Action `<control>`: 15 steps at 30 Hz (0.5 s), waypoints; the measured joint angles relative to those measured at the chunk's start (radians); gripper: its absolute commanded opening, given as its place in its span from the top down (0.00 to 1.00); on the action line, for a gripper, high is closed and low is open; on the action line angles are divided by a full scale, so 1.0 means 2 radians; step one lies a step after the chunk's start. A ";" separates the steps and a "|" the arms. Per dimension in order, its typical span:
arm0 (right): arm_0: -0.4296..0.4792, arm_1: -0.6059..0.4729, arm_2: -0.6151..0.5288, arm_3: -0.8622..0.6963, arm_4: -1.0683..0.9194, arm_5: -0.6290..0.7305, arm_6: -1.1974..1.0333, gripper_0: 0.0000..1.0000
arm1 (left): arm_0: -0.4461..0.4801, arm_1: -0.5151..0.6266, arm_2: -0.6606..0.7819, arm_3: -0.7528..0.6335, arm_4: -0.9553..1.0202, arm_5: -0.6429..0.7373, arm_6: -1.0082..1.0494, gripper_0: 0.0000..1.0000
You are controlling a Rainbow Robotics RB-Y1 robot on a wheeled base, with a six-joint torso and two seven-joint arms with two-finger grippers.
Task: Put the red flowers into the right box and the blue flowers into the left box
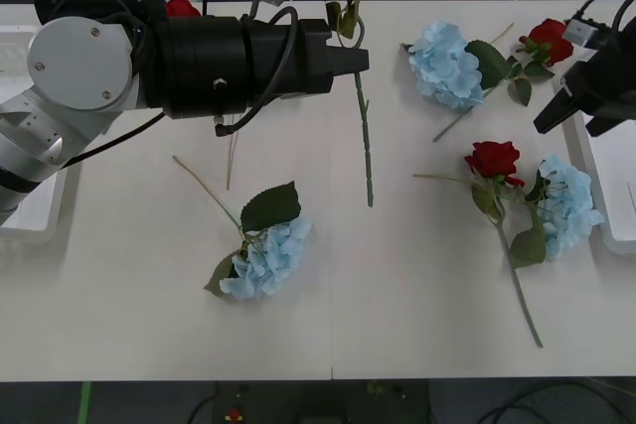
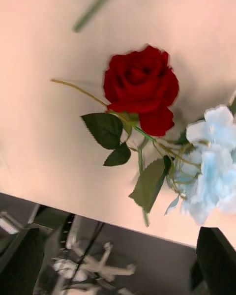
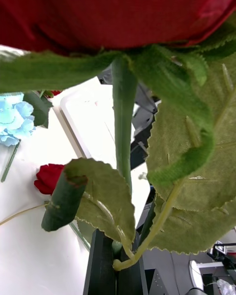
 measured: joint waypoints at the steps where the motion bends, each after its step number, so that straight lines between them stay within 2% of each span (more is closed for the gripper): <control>1: 0.006 -0.006 0.000 -0.018 -0.015 -0.011 0.020 0.10 | 0.000 0.000 0.000 0.000 0.000 0.000 0.000 1.00; 5: 0.035 -0.023 0.000 -0.053 -0.070 -0.071 0.077 0.10 | 0.000 0.000 0.000 0.000 0.000 0.000 0.000 1.00; 10: 0.092 -0.035 -0.001 -0.057 -0.151 -0.166 0.151 0.10 | 0.000 0.000 0.000 0.000 0.000 0.000 0.000 1.00; 15: 0.142 -0.036 -0.003 -0.057 -0.229 -0.181 0.220 0.10 | 0.000 0.000 0.000 0.000 0.000 0.000 0.000 1.00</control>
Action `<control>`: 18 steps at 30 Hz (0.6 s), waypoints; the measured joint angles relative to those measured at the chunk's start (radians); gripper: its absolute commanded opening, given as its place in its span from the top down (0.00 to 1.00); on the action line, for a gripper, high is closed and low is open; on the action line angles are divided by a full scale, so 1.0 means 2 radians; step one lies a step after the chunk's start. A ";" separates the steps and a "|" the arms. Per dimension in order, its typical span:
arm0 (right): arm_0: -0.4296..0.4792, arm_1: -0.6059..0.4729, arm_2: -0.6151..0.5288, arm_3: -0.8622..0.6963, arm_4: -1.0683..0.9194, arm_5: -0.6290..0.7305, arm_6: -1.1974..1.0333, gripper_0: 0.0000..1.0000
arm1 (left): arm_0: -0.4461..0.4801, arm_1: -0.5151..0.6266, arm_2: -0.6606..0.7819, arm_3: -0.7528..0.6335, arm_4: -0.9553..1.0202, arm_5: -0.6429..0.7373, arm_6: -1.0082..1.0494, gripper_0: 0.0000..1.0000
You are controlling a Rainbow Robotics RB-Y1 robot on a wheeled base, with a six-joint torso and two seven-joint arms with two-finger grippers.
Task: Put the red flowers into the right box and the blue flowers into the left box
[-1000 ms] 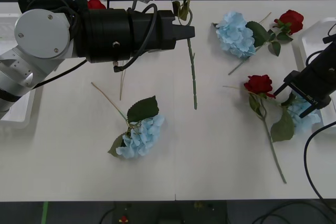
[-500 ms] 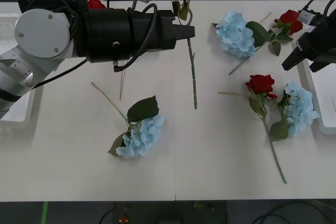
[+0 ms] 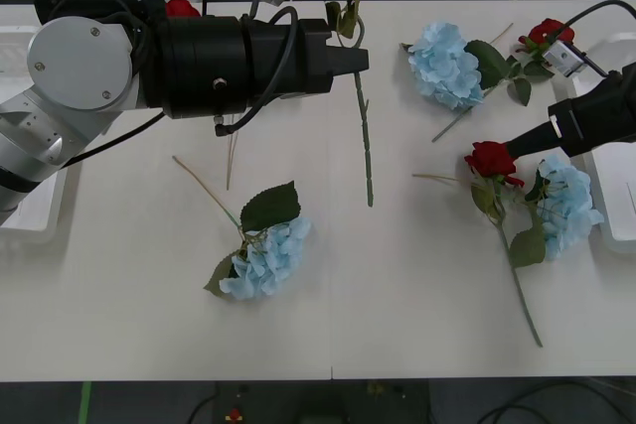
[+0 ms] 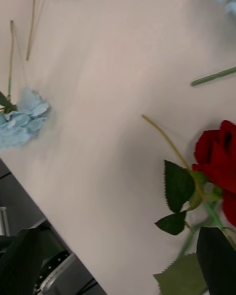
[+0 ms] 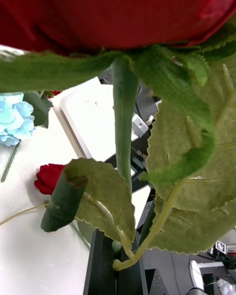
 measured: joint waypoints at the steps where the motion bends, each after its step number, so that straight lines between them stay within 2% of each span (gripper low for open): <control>1: 0.004 0.000 0.000 0.000 -0.012 0.000 0.000 0.08 | 0.000 0.000 0.000 0.000 0.000 0.000 0.000 1.00; 2: 0.006 0.000 0.000 -0.001 -0.026 0.001 0.000 0.04 | 0.000 0.000 0.000 0.000 0.000 0.000 0.000 1.00; 5: 0.007 0.000 0.002 -0.017 -0.059 0.002 0.001 0.02 | 0.000 0.000 0.000 0.000 0.000 0.000 0.000 1.00; 10: 0.007 0.000 0.011 -0.072 -0.108 -0.008 0.003 0.02 | 0.000 0.000 0.000 0.000 0.000 0.000 0.000 1.00; 18: 0.022 0.002 0.047 -0.149 -0.156 -0.065 0.003 0.01 | 0.000 0.000 0.000 0.000 0.000 0.000 0.000 1.00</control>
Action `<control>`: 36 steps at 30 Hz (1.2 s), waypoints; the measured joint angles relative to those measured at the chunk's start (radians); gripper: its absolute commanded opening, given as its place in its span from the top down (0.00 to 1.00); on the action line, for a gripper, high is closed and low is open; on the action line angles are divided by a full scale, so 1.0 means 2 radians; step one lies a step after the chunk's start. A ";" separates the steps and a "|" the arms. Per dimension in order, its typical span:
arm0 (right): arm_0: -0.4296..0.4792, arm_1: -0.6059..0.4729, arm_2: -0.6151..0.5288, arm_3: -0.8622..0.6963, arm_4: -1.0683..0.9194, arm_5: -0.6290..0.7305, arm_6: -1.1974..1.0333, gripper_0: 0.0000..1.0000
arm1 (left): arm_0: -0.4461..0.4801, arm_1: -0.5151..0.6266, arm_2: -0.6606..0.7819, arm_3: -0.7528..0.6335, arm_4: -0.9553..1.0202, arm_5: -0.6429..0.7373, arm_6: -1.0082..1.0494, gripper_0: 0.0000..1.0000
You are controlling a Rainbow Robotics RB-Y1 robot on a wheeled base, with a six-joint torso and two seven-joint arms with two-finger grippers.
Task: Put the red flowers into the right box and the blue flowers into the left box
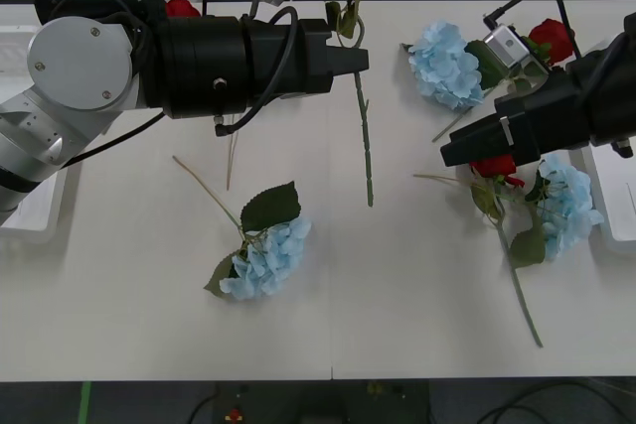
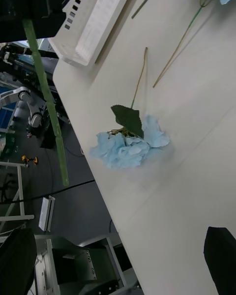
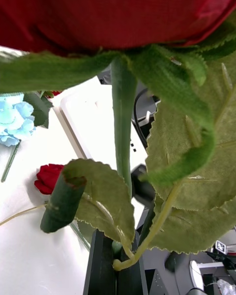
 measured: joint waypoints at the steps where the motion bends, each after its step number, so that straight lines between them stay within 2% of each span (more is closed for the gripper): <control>1: 0.004 0.003 0.002 -0.009 0.000 -0.005 0.000 0.01 | 0.000 0.000 0.000 0.000 0.000 0.000 0.000 1.00; 15: 0.020 0.119 0.010 -0.019 0.035 -0.038 0.000 0.02 | 0.000 0.000 0.000 0.000 0.000 0.000 0.000 1.00; 17: 0.020 0.126 0.017 -0.019 0.036 -0.049 -0.001 0.09 | 0.000 0.000 0.000 0.000 0.000 0.000 0.000 1.00; 19: 0.020 0.131 0.024 -0.019 0.036 -0.058 -0.001 0.20 | 0.000 0.000 0.000 0.000 0.000 0.000 0.000 1.00; 21: 0.020 0.133 0.032 -0.019 0.036 -0.066 -0.001 0.41 | 0.000 0.000 0.000 0.000 0.000 0.000 0.000 1.00; 24: 0.020 0.133 0.044 -0.019 0.036 -0.075 -0.003 0.85 | 0.000 0.000 0.000 0.000 0.000 0.000 0.000 1.00; 26: 0.020 0.133 0.049 -0.019 0.037 -0.077 -0.009 1.00 | 0.000 0.000 0.000 0.000 0.000 0.000 0.000 1.00; 36: 0.020 0.133 0.052 -0.019 0.037 -0.079 -0.052 1.00 | 0.000 0.000 0.000 0.000 -0.001 0.000 0.000 1.00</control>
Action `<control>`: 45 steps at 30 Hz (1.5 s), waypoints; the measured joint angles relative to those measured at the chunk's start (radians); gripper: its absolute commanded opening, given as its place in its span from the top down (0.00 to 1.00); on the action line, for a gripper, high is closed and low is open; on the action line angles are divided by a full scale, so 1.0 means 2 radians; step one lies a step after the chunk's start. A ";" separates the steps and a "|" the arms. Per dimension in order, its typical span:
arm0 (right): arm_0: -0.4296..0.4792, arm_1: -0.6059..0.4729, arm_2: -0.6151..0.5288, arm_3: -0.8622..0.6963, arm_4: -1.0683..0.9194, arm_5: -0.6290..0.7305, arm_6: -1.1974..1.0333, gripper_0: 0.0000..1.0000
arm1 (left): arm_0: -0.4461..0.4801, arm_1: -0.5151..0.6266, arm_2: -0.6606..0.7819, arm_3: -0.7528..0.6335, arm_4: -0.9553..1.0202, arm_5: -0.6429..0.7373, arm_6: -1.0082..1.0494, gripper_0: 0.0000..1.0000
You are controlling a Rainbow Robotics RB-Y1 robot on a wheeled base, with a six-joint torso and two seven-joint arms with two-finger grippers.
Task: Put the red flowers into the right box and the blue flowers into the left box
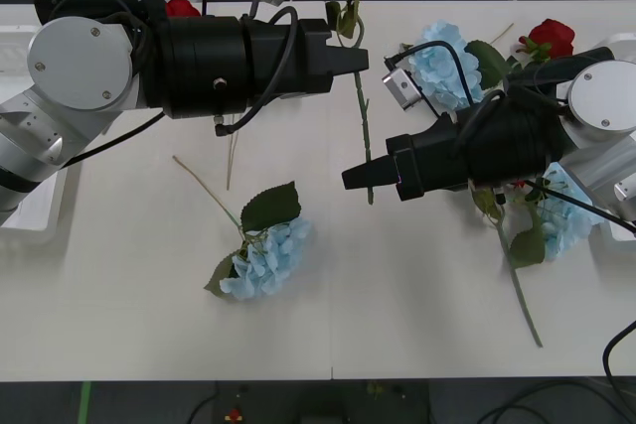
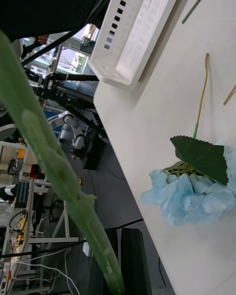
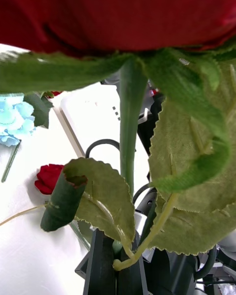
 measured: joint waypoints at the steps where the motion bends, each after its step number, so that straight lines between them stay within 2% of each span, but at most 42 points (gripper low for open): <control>1: 0.000 0.000 0.000 0.000 0.000 0.000 0.000 1.00 | 0.000 0.000 0.000 0.000 0.000 0.000 0.000 0.95; 2: 0.000 0.000 0.000 0.000 0.000 -0.001 0.000 1.00 | 0.000 0.000 0.000 0.000 0.000 0.000 0.000 0.53; 3: 0.000 0.000 0.000 0.000 0.000 -0.002 0.000 1.00 | 0.000 0.000 0.000 0.000 0.000 0.000 0.000 0.29; 4: 0.000 0.000 0.000 0.000 0.000 -0.004 0.000 1.00 | 0.000 0.000 0.000 0.000 0.000 0.000 0.000 0.12; 5: 0.000 0.000 0.000 0.000 0.000 -0.006 0.000 1.00 | 0.000 0.000 0.000 0.000 0.000 0.000 0.000 0.00; 24: 0.000 -0.001 0.000 0.000 0.000 -0.010 -0.022 1.00 | 0.000 0.000 0.000 0.000 0.000 0.000 0.000 0.00; 32: -0.003 -0.027 0.000 -0.001 0.020 -0.010 -0.066 1.00 | 0.007 0.004 -0.001 0.011 -0.002 -0.005 0.000 0.00; 39: -0.008 -0.080 -0.017 -0.001 0.065 -0.007 -0.166 1.00 | 0.007 0.061 -0.001 0.011 0.003 -0.007 0.000 0.00; 45: -0.009 -0.131 -0.081 0.018 0.150 0.083 -0.208 1.00 | 0.011 0.118 -0.001 0.022 0.022 -0.006 0.000 0.00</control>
